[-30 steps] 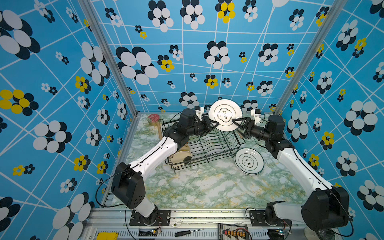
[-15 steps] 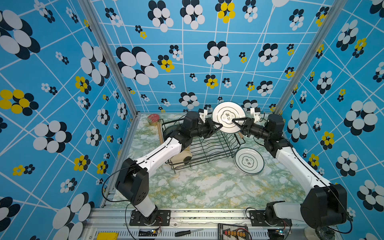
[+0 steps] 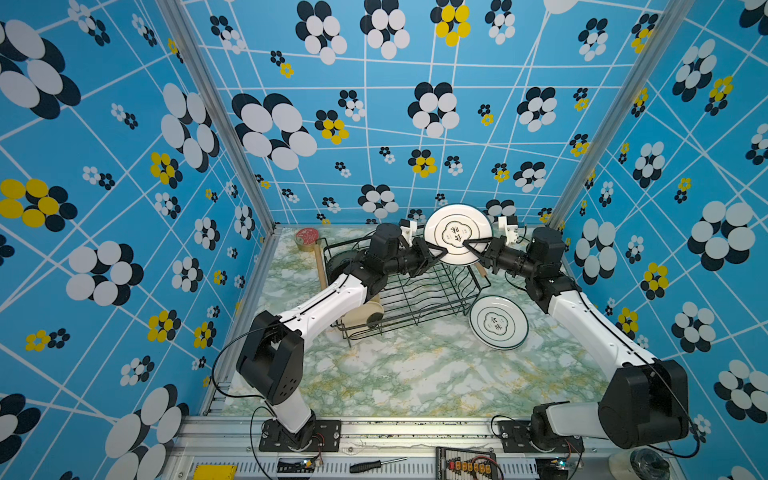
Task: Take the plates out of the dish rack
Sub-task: 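Grasp the raised plate's edge with the right gripper beside the left gripper, then carry the plate toward the stack with the right gripper while the left withdraws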
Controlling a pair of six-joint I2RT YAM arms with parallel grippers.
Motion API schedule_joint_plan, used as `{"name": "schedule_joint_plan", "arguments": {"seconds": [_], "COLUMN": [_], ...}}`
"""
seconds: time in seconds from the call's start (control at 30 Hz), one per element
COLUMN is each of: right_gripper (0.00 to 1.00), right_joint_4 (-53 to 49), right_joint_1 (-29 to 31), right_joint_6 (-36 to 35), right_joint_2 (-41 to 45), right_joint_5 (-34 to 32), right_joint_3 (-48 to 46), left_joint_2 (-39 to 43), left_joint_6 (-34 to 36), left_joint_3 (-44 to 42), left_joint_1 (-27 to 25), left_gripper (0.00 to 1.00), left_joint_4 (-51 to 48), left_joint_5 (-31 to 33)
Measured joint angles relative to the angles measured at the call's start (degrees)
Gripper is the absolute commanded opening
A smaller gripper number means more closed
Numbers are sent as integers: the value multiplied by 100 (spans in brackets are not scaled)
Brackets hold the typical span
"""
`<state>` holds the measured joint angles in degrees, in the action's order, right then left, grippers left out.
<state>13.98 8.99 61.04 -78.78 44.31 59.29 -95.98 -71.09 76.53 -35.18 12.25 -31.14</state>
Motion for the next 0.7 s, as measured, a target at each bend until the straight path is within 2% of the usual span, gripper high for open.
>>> {"name": "schedule_joint_plan", "arguments": {"seconds": [0.27,0.5,0.7], "right_gripper": [0,0,0], "right_joint_4": [-111,-662,-1882], "right_joint_1": [0,0,-17], "right_joint_6": [-57,-369,-1248], "right_joint_2": [-149,-269,-306], "right_joint_5": [26,44,-28], "right_joint_3": [111,636,1445], "left_joint_2": [-13,142,870], "left_joint_6": [146,763,1768], "left_joint_3": [0,-37,-107], "left_joint_1": [2,98,374], "left_gripper": [50,61,64], "left_joint_4": [26,-369,-1526], "left_joint_5": [-59,-55,376]}}
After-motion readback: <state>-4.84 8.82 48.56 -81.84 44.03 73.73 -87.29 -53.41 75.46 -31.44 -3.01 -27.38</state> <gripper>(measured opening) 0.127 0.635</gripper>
